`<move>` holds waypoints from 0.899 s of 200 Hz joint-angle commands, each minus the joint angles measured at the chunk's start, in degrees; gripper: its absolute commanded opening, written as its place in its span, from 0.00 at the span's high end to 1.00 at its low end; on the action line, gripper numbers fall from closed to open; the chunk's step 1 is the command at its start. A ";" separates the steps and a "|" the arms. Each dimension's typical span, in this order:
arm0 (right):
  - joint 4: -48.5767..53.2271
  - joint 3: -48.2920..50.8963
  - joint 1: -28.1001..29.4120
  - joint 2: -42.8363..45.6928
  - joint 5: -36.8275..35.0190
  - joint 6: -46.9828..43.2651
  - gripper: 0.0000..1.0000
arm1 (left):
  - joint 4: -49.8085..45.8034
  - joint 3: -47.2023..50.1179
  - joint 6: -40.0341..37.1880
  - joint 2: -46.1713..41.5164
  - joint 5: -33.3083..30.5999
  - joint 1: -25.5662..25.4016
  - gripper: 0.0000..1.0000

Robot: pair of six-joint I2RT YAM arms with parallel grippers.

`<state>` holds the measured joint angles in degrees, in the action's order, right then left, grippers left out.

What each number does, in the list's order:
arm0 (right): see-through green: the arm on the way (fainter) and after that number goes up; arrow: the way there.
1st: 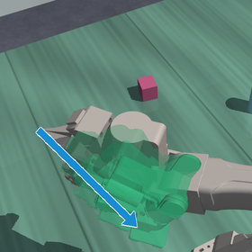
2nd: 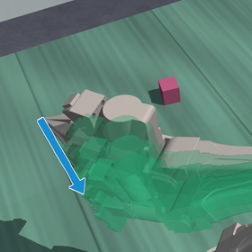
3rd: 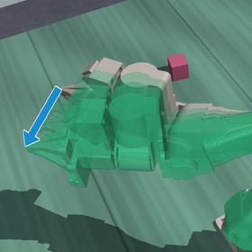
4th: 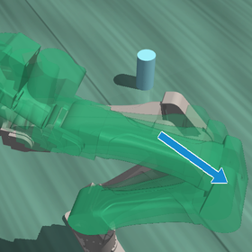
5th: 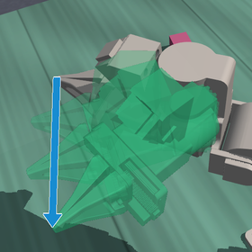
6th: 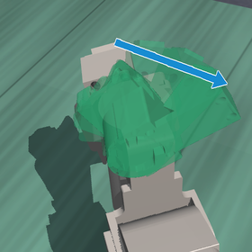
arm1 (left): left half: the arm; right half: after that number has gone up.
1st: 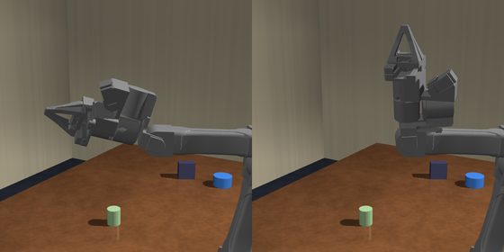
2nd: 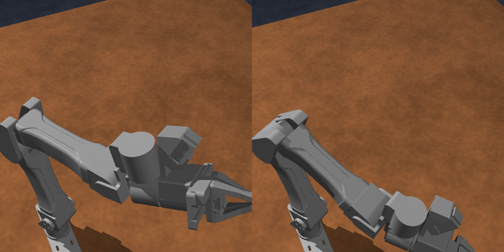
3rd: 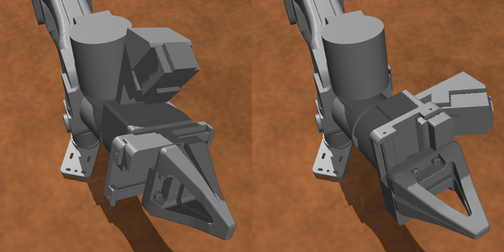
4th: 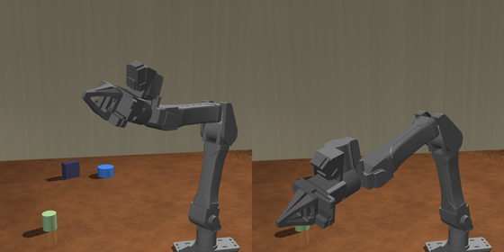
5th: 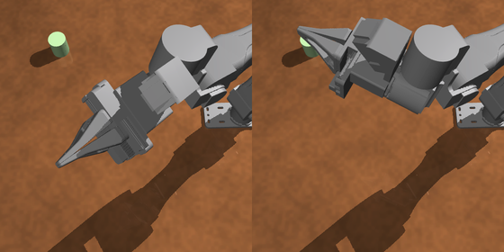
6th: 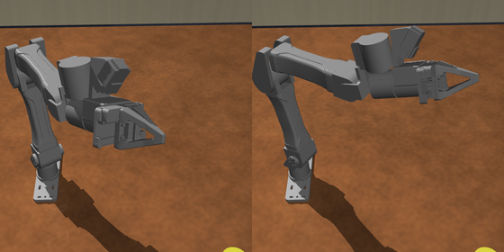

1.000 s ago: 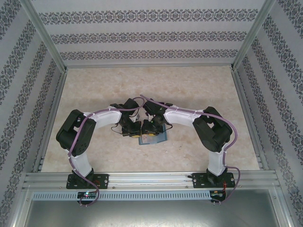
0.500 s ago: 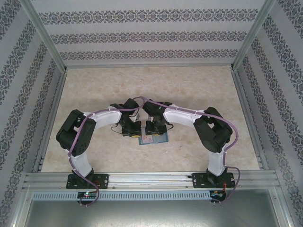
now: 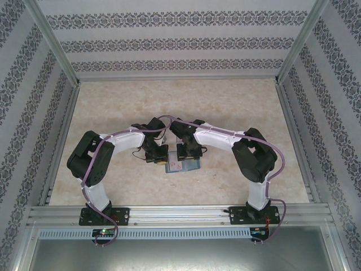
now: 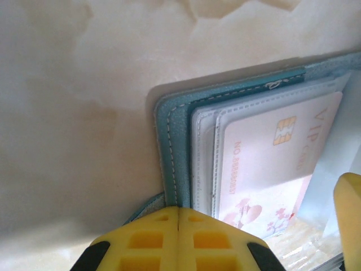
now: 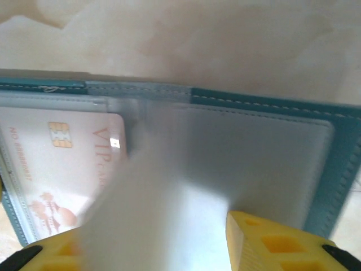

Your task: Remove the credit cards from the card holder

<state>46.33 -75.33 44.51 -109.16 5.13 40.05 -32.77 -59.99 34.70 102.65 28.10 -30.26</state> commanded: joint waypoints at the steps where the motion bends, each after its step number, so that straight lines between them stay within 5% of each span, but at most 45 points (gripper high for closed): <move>1: 3.53 -1.73 0.85 2.20 -3.10 -1.21 0.54 | -1.16 -0.38 -0.29 1.23 -0.42 0.29 1.00; 48: 3.62 -1.90 0.89 2.99 -2.89 -1.25 0.61 | -1.15 -0.26 -0.24 1.17 -0.40 0.32 1.00; 105: 2.27 -1.16 0.86 4.08 -1.07 -1.01 0.86 | -0.89 -0.22 -0.27 1.40 -0.24 0.30 1.00; 180: 2.08 -0.21 0.62 4.93 -1.24 -0.91 0.89 | -0.73 0.05 -0.25 1.55 -0.26 0.27 1.00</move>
<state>48.16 -76.01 44.88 -106.02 3.99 39.00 -32.77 -59.99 34.70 102.67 28.10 -30.26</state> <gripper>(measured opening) 0.118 0.052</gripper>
